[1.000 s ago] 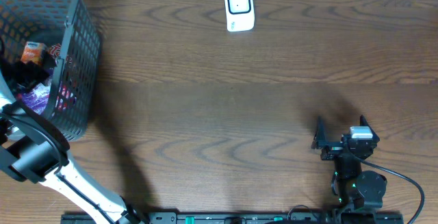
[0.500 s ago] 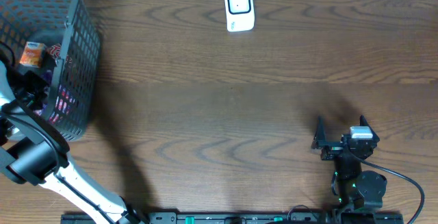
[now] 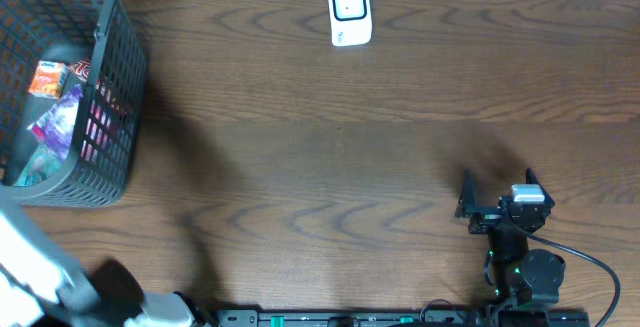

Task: Scan the item barcode
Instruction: 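Grasp the purple Carefree package and lift it out of the basket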

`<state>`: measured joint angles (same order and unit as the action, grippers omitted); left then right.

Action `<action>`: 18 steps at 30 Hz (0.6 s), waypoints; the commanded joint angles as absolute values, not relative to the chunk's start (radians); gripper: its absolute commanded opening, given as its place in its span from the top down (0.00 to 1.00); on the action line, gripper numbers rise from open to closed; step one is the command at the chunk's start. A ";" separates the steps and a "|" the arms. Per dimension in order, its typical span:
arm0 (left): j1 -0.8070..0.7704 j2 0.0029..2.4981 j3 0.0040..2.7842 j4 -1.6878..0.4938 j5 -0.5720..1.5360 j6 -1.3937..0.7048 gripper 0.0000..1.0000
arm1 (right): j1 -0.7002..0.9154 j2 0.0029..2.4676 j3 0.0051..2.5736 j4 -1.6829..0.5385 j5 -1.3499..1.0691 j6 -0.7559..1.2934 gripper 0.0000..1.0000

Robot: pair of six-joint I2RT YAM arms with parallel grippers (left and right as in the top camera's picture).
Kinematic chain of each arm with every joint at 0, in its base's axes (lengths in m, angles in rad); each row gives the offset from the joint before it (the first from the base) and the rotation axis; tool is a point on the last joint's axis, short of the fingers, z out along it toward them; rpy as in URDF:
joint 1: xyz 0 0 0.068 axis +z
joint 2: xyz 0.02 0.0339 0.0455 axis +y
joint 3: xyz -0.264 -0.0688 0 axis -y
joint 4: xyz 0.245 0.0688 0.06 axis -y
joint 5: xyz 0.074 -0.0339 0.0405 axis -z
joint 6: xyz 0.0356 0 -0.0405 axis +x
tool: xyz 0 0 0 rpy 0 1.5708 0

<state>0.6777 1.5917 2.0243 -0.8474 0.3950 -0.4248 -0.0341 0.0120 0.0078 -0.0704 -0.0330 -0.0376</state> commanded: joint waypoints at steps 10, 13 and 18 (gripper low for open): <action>0.655 1.521 1.983 -0.991 0.076 -0.371 0.02 | -0.025 0.005 0.006 -0.073 -0.032 -0.046 0.01; 0.655 1.593 1.935 -1.029 0.073 -0.370 0.02 | -0.025 0.005 0.006 -0.073 -0.032 -0.046 0.01; 0.656 1.773 1.901 -1.121 -0.064 -0.371 0.02 | -0.025 0.005 0.006 -0.073 -0.032 -0.046 0.01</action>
